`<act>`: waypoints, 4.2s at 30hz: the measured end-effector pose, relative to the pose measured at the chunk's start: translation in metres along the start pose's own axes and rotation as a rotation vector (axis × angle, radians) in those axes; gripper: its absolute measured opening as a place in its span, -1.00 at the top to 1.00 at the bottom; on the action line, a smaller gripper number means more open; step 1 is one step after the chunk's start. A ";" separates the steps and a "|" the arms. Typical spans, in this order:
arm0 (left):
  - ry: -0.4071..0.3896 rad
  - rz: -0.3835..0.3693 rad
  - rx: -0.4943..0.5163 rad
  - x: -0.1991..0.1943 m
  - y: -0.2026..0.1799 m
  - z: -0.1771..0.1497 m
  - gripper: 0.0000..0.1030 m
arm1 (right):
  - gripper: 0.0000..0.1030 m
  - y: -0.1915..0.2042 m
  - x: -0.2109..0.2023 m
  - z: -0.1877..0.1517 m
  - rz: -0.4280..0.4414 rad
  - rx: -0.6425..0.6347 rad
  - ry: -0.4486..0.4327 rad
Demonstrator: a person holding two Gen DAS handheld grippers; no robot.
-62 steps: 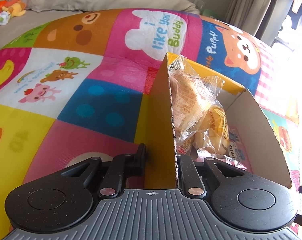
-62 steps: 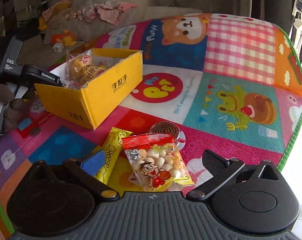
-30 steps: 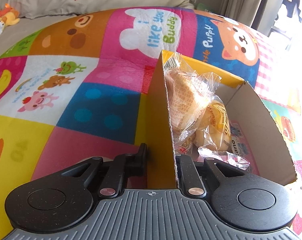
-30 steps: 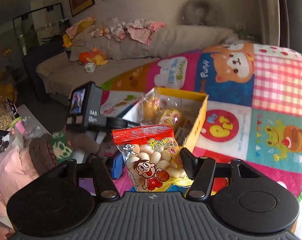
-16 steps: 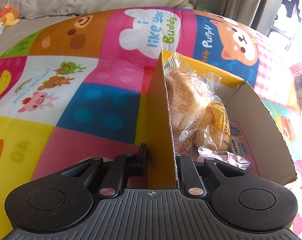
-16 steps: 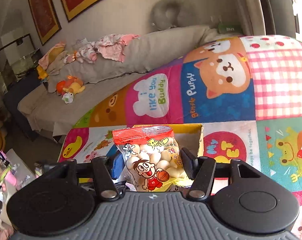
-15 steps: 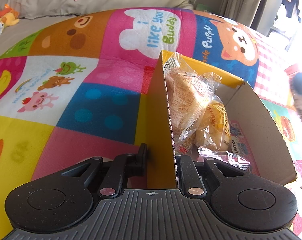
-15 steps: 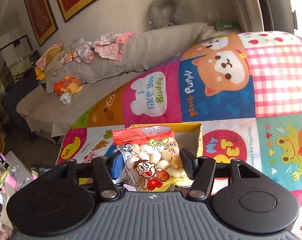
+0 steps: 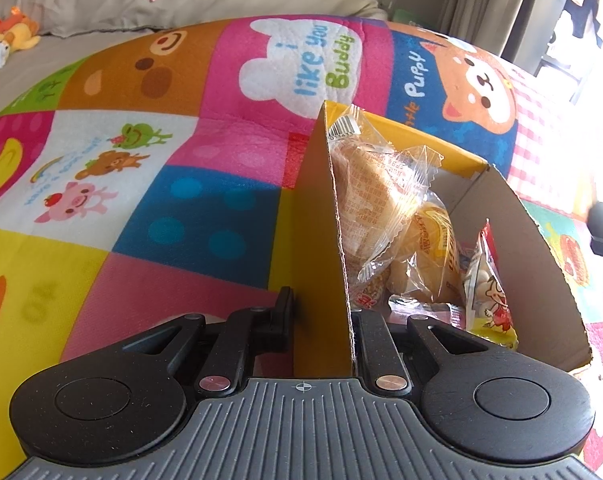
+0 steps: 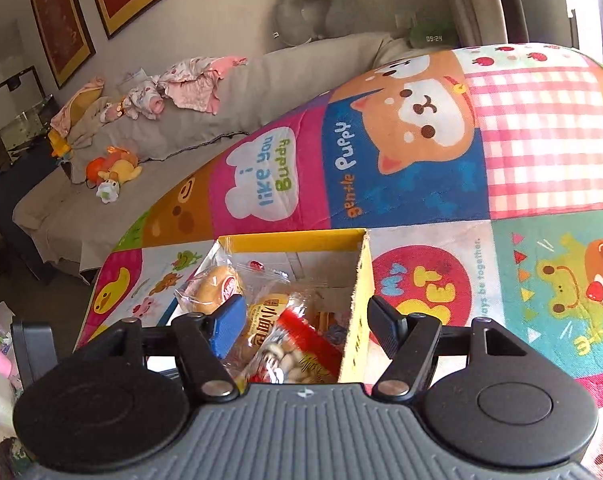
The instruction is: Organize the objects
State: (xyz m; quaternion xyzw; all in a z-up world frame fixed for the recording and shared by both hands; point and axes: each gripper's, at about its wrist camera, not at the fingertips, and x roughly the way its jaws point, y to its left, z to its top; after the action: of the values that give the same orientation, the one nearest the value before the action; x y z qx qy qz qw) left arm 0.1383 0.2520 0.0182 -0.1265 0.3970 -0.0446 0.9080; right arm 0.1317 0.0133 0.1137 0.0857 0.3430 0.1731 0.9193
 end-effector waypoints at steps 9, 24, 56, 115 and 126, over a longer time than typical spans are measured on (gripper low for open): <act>0.003 0.004 0.001 0.001 0.000 0.000 0.68 | -0.44 -0.040 -0.041 -0.037 -0.097 -0.026 -0.007; 0.003 0.009 0.003 0.001 -0.001 0.000 0.67 | -0.49 -0.076 -0.079 -0.107 -0.214 -0.069 0.054; 0.004 0.006 0.013 0.001 -0.001 0.000 0.67 | 0.59 0.000 -0.068 -0.142 -0.101 -0.275 0.188; 0.031 0.029 0.079 -0.001 -0.007 0.002 0.74 | 0.57 0.036 -0.152 -0.066 -0.025 -0.240 -0.019; 0.031 0.023 0.076 -0.002 -0.006 0.003 0.74 | 0.57 0.044 -0.084 0.018 0.020 -0.099 -0.089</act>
State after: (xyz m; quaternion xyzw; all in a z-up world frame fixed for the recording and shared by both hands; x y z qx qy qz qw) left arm 0.1390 0.2469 0.0227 -0.0867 0.4103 -0.0512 0.9064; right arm 0.0735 0.0213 0.1899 0.0510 0.2918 0.1951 0.9350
